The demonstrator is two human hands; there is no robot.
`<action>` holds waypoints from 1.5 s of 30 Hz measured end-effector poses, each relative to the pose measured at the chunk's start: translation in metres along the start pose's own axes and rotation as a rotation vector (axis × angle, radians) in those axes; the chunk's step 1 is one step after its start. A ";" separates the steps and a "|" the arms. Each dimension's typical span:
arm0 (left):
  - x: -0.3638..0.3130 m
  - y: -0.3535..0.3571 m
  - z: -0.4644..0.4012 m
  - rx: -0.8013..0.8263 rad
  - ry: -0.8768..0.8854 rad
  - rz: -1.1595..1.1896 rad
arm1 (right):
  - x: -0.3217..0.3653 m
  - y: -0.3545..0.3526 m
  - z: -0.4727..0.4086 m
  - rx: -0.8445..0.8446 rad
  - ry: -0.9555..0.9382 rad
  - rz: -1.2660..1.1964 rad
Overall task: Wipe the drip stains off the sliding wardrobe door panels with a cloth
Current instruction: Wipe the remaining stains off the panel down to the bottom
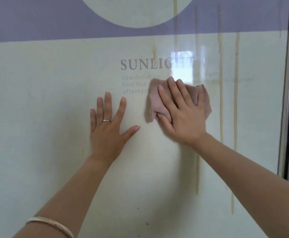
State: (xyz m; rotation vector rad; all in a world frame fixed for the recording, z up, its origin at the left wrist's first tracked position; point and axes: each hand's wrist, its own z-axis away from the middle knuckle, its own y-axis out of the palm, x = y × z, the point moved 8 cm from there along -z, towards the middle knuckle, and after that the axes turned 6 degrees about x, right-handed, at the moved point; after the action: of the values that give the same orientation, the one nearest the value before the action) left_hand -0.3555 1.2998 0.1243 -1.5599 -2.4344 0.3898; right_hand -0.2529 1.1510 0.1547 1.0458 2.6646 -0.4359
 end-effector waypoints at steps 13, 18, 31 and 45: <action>-0.034 -0.009 -0.012 0.041 -0.031 0.054 | -0.023 -0.001 0.002 -0.030 0.194 -0.074; -0.060 0.005 -0.037 0.120 -0.083 0.113 | -0.092 -0.014 -0.003 0.091 0.264 -0.080; -0.049 0.006 -0.033 0.137 -0.110 0.091 | -0.100 -0.017 -0.020 -0.055 0.120 -0.049; -0.051 0.006 -0.034 0.179 -0.136 0.113 | -0.110 -0.016 -0.032 -0.103 0.281 -0.094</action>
State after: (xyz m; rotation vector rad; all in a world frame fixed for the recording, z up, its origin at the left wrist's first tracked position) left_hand -0.3186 1.2589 0.1518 -1.6447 -2.3382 0.7356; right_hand -0.1891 1.0835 0.2241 1.0208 2.9555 -0.1757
